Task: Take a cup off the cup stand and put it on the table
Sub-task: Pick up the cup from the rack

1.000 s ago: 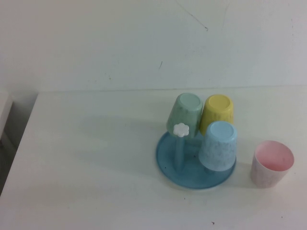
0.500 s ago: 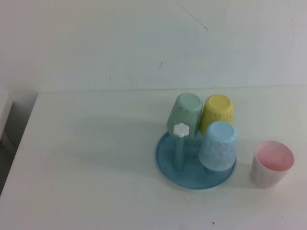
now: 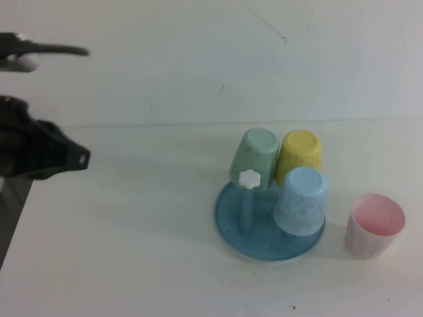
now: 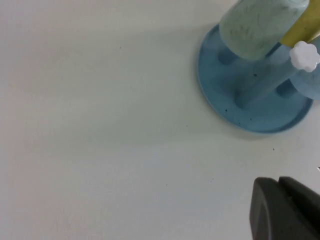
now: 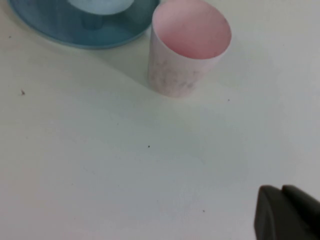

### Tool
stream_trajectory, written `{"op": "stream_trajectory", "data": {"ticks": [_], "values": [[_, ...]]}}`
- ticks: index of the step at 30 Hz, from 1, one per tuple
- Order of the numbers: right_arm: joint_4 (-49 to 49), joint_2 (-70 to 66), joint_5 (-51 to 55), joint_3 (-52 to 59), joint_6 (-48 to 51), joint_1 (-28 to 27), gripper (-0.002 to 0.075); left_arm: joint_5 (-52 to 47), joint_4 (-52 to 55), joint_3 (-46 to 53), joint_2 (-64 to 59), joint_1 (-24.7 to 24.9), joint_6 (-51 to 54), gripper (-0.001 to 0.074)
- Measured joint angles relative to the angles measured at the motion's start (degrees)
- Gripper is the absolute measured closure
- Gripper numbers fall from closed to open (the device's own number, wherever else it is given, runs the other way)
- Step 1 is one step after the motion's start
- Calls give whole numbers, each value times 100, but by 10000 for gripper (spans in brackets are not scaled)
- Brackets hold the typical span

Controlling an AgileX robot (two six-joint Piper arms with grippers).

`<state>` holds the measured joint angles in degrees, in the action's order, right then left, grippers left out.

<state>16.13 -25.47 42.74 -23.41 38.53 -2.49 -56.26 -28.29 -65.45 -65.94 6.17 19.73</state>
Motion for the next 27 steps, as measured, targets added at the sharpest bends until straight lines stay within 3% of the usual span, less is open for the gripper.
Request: {"op": "stream_trajectory", "data": {"ticks": [10, 20, 23, 27], "values": [[0, 0, 13, 38, 117, 0, 729, -442, 1350, -2657, -2713, 1851, -564, 738], [0, 0, 0, 95, 117, 0, 729, -794, 1840, -4869, -4481, 2714, -720, 715], [0, 0, 0, 95, 122, 0, 729, -837, 2227, -5207, -4754, 2902, -694, 575], [0, 0, 0, 95, 122, 0, 729, -846, 2562, -5356, -4962, 3097, -681, 232]]}}
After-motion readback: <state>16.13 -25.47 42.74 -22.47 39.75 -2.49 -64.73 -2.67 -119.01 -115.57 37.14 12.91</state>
